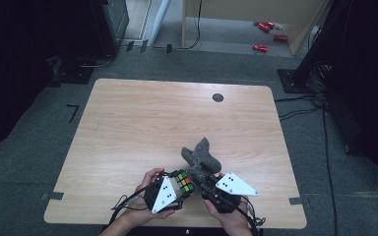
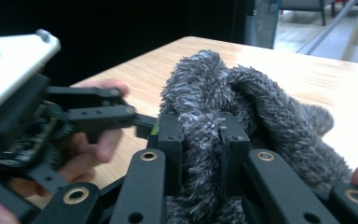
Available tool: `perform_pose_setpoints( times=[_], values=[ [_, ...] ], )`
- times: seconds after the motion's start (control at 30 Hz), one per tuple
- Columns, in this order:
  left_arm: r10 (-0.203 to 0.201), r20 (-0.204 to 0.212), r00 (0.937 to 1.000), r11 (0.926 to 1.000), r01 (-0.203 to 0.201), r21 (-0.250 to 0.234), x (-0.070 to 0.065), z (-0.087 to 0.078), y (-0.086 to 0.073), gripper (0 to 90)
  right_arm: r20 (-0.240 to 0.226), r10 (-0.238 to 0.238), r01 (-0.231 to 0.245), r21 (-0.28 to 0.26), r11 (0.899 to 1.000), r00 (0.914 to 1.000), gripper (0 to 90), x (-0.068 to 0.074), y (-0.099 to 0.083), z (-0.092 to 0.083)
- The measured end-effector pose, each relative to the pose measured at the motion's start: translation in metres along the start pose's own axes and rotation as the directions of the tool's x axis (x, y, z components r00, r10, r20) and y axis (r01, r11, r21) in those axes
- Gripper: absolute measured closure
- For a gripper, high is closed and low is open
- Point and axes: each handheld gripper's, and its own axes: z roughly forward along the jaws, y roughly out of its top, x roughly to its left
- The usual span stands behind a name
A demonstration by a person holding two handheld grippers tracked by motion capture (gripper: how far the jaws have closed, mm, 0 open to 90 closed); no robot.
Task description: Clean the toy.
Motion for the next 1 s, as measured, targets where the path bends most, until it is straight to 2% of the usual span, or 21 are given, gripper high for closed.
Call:
perform_pose_setpoints(
  times=[0.13, 0.3, 0.37, 0.47, 0.6, 0.67, 0.73, 0.83, 0.87, 1.0],
  values=[
    [0.005, 0.001, 1.0000, 1.0000, -0.005, -0.002, -0.002, 0.000, 0.001, 35.1, -0.011, -0.011, 0.011, -0.006, 1.000, 0.9999, 76.0, 0.002, 0.001, -0.001],
    [0.005, -0.007, 1.0000, 1.0000, -0.005, -0.006, 0.000, -0.003, 0.001, 35.2, 0.027, 0.018, -0.019, 0.003, 1.000, 0.9995, 76.1, -0.010, -0.001, 0.000],
    [-0.002, -0.013, 0.9999, 1.0000, 0.002, -0.005, 0.002, -0.003, 0.000, 35.2, 0.035, 0.013, -0.013, 0.009, 1.000, 0.9993, 76.2, -0.012, -0.002, 0.001],
    [-0.002, -0.014, 0.9999, 1.0000, 0.002, 0.004, 0.003, -0.002, -0.001, 35.2, 0.018, -0.001, 0.001, 0.009, 1.000, 0.9998, 76.1, -0.007, -0.002, 0.000],
    [0.016, 0.012, 0.9998, 0.9998, -0.016, 0.010, -0.004, 0.001, -0.001, 35.2, -0.044, -0.024, 0.024, -0.006, 1.000, 0.9987, 76.0, 0.003, 0.000, 0.000],
    [0.022, 0.019, 0.9996, 0.9997, -0.022, 0.008, -0.006, 0.001, 0.000, 35.2, -0.041, -0.029, 0.029, -0.010, 1.000, 0.9987, 76.0, 0.004, 0.001, 0.000],
    [0.025, 0.023, 0.9994, 0.9997, -0.025, 0.008, -0.006, 0.000, 0.000, 35.2, -0.035, -0.015, 0.015, -0.011, 1.000, 0.9993, 76.0, 0.000, 0.000, 0.000],
    [0.018, 0.017, 0.9997, 0.9998, -0.018, 0.002, -0.003, -0.003, 0.000, 35.2, 0.020, -0.027, 0.027, -0.001, 1.000, 0.9994, 76.1, -0.007, -0.004, 0.001],
    [0.015, 0.014, 0.9998, 0.9999, -0.015, 0.001, -0.001, -0.003, 0.000, 35.2, 0.026, -0.023, 0.023, 0.002, 1.000, 0.9994, 76.1, -0.009, -0.005, 0.001],
    [-0.009, 0.000, 1.0000, 1.0000, 0.009, 0.001, 0.006, -0.005, -0.002, 35.2, 0.013, -0.020, 0.020, 0.005, 1.000, 0.9997, 76.2, -0.008, -0.006, 0.001]
  ],
)
